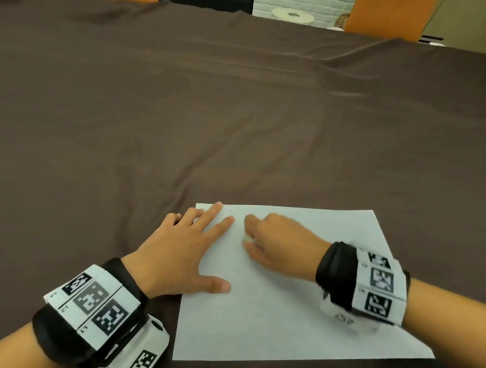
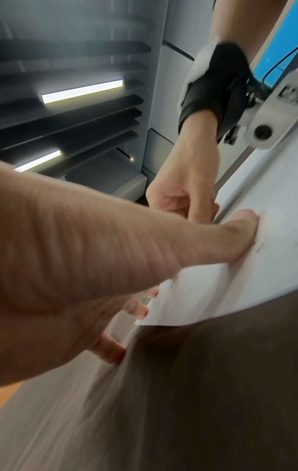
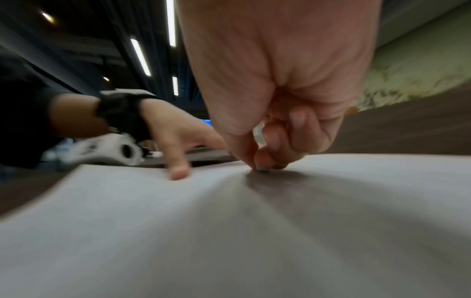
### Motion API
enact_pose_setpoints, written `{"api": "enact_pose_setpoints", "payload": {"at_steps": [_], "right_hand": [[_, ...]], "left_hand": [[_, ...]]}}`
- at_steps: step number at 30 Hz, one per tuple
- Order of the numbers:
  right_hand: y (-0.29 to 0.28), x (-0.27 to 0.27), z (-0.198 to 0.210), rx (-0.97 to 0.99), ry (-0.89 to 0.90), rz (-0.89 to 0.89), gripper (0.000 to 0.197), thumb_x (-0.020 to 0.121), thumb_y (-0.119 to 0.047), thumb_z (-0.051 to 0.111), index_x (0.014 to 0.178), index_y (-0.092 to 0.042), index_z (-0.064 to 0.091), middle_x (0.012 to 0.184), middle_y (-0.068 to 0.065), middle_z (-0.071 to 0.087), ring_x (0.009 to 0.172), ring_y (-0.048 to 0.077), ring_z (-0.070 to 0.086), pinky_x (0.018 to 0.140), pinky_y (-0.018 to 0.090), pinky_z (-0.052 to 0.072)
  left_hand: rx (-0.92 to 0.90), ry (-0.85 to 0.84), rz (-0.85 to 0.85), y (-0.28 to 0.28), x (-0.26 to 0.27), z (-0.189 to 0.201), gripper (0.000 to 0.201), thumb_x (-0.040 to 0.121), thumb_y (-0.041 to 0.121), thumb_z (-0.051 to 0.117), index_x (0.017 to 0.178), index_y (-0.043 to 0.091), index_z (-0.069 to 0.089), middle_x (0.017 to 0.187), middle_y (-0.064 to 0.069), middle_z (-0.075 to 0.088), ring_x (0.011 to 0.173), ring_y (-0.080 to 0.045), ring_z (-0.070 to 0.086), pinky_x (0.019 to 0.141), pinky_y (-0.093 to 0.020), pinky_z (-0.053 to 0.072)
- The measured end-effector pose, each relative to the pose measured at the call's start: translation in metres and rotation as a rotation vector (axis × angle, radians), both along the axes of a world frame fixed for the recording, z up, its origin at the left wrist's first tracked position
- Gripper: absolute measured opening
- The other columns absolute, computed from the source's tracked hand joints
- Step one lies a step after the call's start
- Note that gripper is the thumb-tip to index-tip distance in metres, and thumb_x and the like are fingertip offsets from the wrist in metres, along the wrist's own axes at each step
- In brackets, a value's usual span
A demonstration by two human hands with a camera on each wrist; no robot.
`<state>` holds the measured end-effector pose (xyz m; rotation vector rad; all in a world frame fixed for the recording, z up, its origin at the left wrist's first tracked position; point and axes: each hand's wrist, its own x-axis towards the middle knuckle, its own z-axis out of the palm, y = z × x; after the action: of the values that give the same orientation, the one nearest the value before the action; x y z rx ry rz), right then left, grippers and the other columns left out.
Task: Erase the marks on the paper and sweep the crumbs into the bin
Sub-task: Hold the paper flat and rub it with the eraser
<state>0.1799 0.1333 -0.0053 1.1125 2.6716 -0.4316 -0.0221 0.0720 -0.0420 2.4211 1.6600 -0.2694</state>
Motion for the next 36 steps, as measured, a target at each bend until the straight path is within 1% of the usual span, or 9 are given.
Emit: {"api": "enact_pose_setpoints", "payload": {"at_steps": [4, 8, 10, 14, 19, 23, 28, 32, 36], "right_hand": [[0.018, 0.007, 0.002, 0.008, 0.034, -0.085, 0.021, 0.097, -0.032, 0.044, 0.093, -0.013, 0.037, 0.079, 0.005, 0.047, 0.071, 0.029, 0.045, 0.059, 0.031, 0.031], [0.002, 0.002, 0.002, 0.025, -0.005, 0.005, 0.019, 0.098, -0.03, 0.042, 0.104, -0.012, 0.04, 0.075, 0.001, 0.037, 0.069, 0.027, 0.038, 0.05, 0.032, 0.023], [-0.014, 0.0, 0.0, -0.036, -0.014, 0.092, 0.015, 0.098, -0.031, 0.041, 0.098, -0.017, 0.035, 0.073, 0.0, 0.036, 0.067, 0.026, 0.039, 0.053, 0.034, 0.026], [0.018, 0.009, 0.006, -0.001, 0.024, -0.074, 0.019, 0.097, -0.031, 0.043, 0.093, -0.014, 0.035, 0.081, 0.006, 0.048, 0.071, 0.028, 0.045, 0.061, 0.034, 0.035], [-0.015, 0.007, -0.003, -0.052, 0.006, 0.1, 0.019, 0.098, -0.033, 0.041, 0.092, -0.019, 0.029, 0.077, 0.001, 0.043, 0.067, 0.027, 0.042, 0.061, 0.032, 0.03], [0.016, 0.016, 0.001, -0.011, 0.044, -0.072, 0.021, 0.098, -0.032, 0.042, 0.097, -0.011, 0.041, 0.081, 0.007, 0.051, 0.071, 0.029, 0.047, 0.06, 0.034, 0.034], [-0.015, 0.011, -0.004, -0.056, 0.011, 0.098, 0.017, 0.098, -0.034, 0.041, 0.095, -0.019, 0.034, 0.081, 0.005, 0.048, 0.069, 0.027, 0.043, 0.062, 0.031, 0.03], [0.011, 0.017, 0.0, -0.007, 0.032, -0.043, 0.019, 0.098, -0.034, 0.04, 0.099, -0.016, 0.039, 0.08, 0.004, 0.048, 0.073, 0.029, 0.046, 0.061, 0.031, 0.031], [-0.025, 0.014, -0.006, -0.069, 0.028, 0.136, 0.018, 0.099, -0.033, 0.039, 0.096, -0.016, 0.036, 0.074, 0.001, 0.043, 0.067, 0.029, 0.045, 0.061, 0.032, 0.033]], "left_hand": [[-0.004, 0.03, -0.009, 0.0, 0.001, 0.004, 0.114, 0.059, 0.095, 0.011, 0.153, 0.036, -0.016, 0.162, 0.004, -0.02, 0.145, -0.02, 0.008, 0.111, -0.039, 0.022], [0.004, 0.022, -0.011, -0.001, 0.0, 0.002, 0.114, 0.059, 0.095, 0.01, 0.153, 0.035, -0.015, 0.162, 0.003, -0.019, 0.145, -0.02, 0.009, 0.111, -0.04, 0.023], [0.012, -0.013, -0.007, 0.0, 0.0, 0.002, 0.114, 0.062, 0.095, 0.016, 0.155, 0.034, -0.008, 0.163, 0.002, -0.013, 0.145, -0.022, 0.015, 0.11, -0.042, 0.026], [0.001, 0.035, -0.013, 0.0, 0.002, 0.003, 0.114, 0.058, 0.094, 0.007, 0.152, 0.035, -0.016, 0.162, 0.003, -0.02, 0.145, -0.02, 0.009, 0.111, -0.04, 0.022], [0.016, -0.005, -0.014, -0.001, 0.0, 0.002, 0.113, 0.061, 0.095, 0.013, 0.154, 0.035, -0.011, 0.163, 0.003, -0.016, 0.145, -0.021, 0.013, 0.11, -0.041, 0.024], [0.003, 0.025, -0.013, -0.001, 0.001, 0.002, 0.113, 0.059, 0.095, 0.01, 0.153, 0.036, -0.016, 0.162, 0.004, -0.021, 0.146, -0.02, 0.008, 0.113, -0.04, 0.021], [0.01, -0.003, -0.009, -0.001, -0.001, 0.002, 0.113, 0.06, 0.095, 0.012, 0.153, 0.036, -0.015, 0.162, 0.004, -0.02, 0.145, -0.02, 0.009, 0.112, -0.039, 0.022], [0.04, -0.039, -0.002, 0.0, -0.001, -0.001, 0.113, 0.063, 0.095, 0.018, 0.156, 0.034, -0.003, 0.164, 0.001, -0.01, 0.145, -0.023, 0.016, 0.109, -0.043, 0.027], [0.07, -0.052, -0.002, -0.001, -0.002, -0.004, 0.111, 0.067, 0.096, 0.02, 0.157, 0.03, 0.013, 0.164, -0.003, 0.009, 0.138, -0.026, 0.033, 0.101, -0.046, 0.037]]}}
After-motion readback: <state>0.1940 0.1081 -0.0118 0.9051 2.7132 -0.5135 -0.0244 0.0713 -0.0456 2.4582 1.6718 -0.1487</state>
